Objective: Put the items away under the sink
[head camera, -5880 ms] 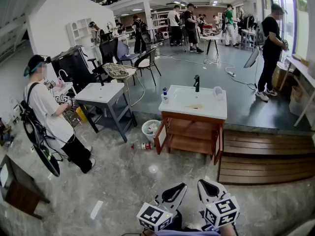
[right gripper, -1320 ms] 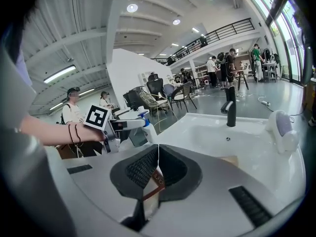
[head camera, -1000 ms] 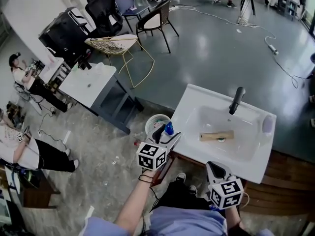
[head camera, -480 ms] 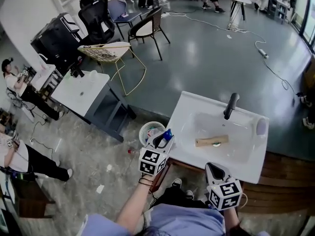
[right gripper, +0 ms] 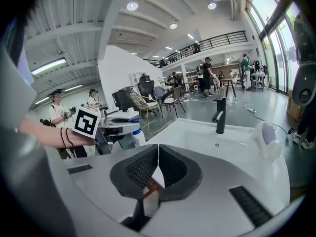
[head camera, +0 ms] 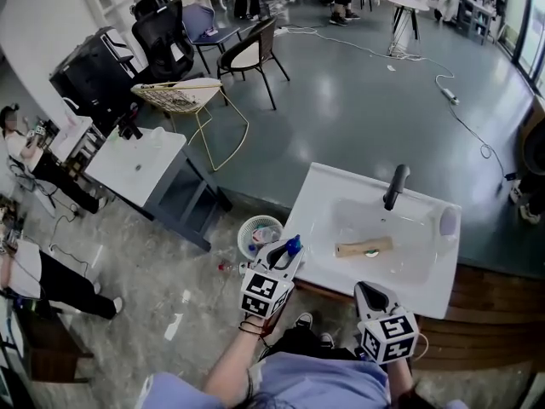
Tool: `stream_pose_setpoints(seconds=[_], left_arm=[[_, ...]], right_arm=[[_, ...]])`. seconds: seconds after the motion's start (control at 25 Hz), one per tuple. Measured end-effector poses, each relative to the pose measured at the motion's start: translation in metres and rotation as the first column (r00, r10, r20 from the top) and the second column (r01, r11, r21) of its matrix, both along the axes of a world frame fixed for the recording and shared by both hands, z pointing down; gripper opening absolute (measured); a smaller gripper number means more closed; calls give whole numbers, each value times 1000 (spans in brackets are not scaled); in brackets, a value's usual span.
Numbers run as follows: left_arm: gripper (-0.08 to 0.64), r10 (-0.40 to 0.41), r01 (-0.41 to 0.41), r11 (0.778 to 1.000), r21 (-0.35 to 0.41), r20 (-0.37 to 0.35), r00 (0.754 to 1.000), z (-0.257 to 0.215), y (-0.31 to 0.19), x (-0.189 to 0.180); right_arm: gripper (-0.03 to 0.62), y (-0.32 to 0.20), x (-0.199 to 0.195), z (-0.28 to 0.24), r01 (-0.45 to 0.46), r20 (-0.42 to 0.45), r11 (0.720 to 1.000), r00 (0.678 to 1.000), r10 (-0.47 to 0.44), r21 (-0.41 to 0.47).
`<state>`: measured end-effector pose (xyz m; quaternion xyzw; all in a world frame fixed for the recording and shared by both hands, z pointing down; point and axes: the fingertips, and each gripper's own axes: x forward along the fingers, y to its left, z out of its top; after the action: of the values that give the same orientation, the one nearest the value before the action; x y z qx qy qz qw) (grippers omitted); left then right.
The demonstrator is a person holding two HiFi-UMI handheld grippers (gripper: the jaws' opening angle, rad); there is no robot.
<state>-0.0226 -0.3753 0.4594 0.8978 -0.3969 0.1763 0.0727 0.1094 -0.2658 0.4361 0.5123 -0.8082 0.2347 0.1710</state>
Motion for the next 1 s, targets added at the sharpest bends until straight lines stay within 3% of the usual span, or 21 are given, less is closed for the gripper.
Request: stream_pose_setpoints(seconds=[0.44, 1.0], left_arm=[[95, 13, -12, 999, 49, -16, 1000, -38, 44, 9], [95, -1, 1, 998, 62, -5, 1000, -49, 114, 20]], right_arm=[[18, 19, -3, -1, 49, 8, 999, 999, -49, 0], [18, 68, -3, 12, 94, 47, 996, 994, -94, 0]])
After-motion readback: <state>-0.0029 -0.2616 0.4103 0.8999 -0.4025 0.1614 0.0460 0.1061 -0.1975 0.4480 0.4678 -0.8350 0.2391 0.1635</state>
